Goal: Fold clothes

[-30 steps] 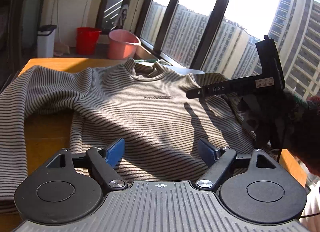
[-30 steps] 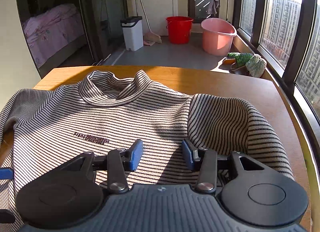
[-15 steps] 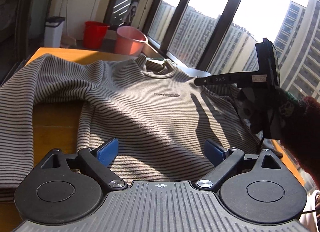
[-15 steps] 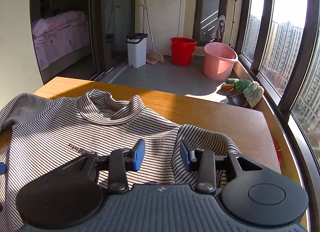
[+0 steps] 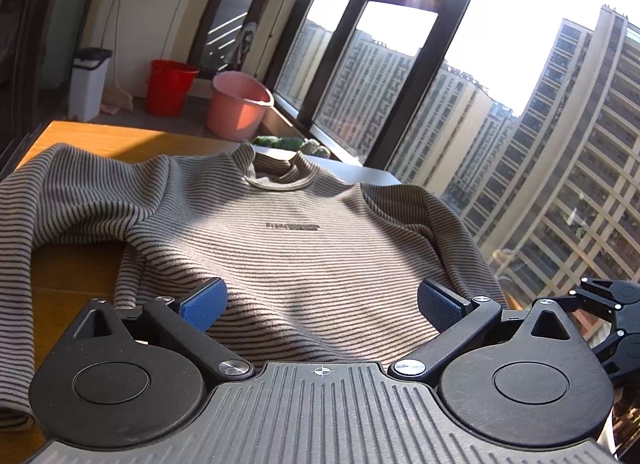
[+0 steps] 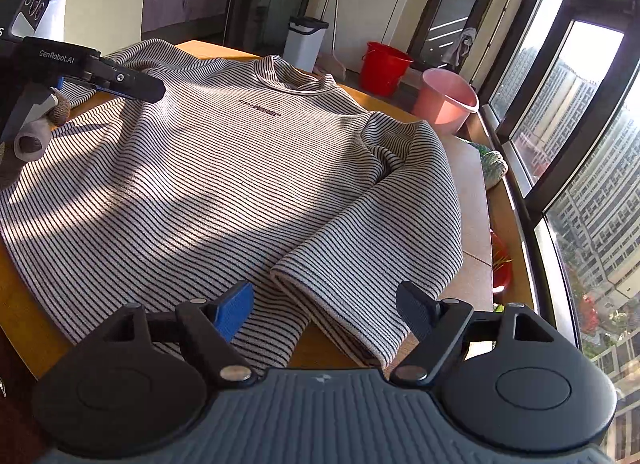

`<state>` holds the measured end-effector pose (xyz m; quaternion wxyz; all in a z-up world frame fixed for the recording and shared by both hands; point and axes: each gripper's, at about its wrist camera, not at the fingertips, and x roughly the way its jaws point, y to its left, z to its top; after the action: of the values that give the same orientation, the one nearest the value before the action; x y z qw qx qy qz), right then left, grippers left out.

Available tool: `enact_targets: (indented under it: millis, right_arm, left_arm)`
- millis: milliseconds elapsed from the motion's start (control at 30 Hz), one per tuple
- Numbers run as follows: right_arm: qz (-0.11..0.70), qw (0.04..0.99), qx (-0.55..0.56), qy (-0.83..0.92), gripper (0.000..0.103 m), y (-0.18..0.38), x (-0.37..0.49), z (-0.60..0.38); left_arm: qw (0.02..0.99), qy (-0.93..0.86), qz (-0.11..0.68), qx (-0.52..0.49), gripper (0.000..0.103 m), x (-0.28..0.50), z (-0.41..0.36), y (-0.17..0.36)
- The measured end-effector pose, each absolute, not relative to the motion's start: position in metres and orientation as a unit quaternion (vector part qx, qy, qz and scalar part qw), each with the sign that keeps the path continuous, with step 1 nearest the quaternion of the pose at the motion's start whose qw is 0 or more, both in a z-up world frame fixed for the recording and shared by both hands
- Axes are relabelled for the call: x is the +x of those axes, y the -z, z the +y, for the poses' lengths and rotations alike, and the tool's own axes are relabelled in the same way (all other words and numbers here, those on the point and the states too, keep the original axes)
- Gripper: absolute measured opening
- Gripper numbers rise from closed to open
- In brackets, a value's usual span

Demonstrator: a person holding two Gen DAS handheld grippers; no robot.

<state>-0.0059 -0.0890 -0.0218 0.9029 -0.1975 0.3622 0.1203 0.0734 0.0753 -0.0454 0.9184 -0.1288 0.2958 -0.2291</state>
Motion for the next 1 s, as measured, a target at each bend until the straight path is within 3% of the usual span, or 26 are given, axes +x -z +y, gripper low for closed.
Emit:
enact_targets:
  millis: [100,133,167,300,467,733,1000]
  right_arm:
    - [0.333,0.926,-0.140,-0.106,0.082,0.019,-0.005,-0.087]
    - [0.309,0.939,-0.103,-0.107,0.096,0.012,-0.004,-0.088]
    - [0.290,0.948,-0.077,-0.111,0.103,0.007,-0.002,-0.087]
    - [0.276,0.952,-0.015,-0.135,0.103,0.008,0.023,-0.068]
    - [0.380,0.917,0.071,-0.103,0.103,0.037,0.065,-0.072]
    - [0.379,0.920,-0.039,-0.087,0.103,0.047,0.059,-0.046]
    - [0.318,0.941,-0.032,-0.109,0.103,0.027,0.026,-0.067]
  left_arm:
    - [0.917,0.209,0.322,-0.105,0.103,0.076,0.069,0.061]
    - [0.917,0.206,0.324,-0.104,0.103,0.076,0.069,0.062]
    - [0.918,0.205,0.324,-0.105,0.103,0.077,0.069,0.062]
    - [0.918,0.201,0.326,-0.100,0.103,0.075,0.068,0.063]
    - [0.920,0.199,0.327,-0.090,0.103,0.072,0.066,0.064]
    - [0.921,0.196,0.328,-0.074,0.103,0.069,0.063,0.064]
    - [0.919,0.200,0.329,-0.091,0.103,0.071,0.066,0.062]
